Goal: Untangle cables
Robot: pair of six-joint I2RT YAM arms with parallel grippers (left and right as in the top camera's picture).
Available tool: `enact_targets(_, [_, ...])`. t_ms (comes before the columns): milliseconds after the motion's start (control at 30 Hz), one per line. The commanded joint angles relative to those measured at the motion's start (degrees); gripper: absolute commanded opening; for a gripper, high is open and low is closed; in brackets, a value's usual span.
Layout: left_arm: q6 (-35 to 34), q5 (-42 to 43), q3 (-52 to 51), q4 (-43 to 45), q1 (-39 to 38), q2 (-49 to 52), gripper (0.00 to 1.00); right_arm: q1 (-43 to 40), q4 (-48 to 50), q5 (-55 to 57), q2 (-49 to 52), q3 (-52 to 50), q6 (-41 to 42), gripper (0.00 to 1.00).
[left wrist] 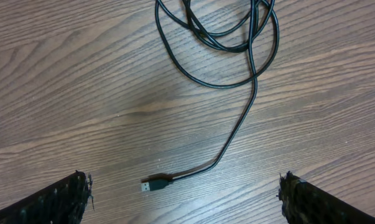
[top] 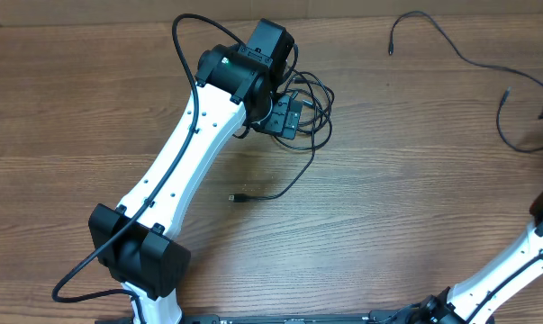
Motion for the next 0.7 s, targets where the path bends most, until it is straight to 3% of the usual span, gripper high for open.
enact_targets(0, [-0.8, 0.4, 0.4, 0.0, 0.3, 0.1, 1.0, 1.9, 1.1, 0.8, -1.3, -3.6, 3.2, 0.93])
enact_targets(100, [-0.8, 0.4, 0.4, 0.0, 0.3, 0.1, 1.0, 2.5, 2.7, 1.0, -1.3, -6.7, 7.3, 0.91])
enact_targets(367, [-0.7, 0.4, 0.4, 0.0, 0.3, 0.1, 0.99, 2.8, 10.0, 1.4, -1.2, -13.9, 8.7, 0.85])
enact_targets(567, [-0.8, 0.4, 0.4, 0.0, 0.3, 0.1, 0.99, 2.8, 14.0, 2.1, -1.2, -16.7, 8.7, 0.72])
enact_targets(667, [-0.8, 0.4, 0.4, 0.0, 0.3, 0.1, 1.0, 2.8, 15.7, 2.1, -1.2, -17.3, 8.7, 0.6])
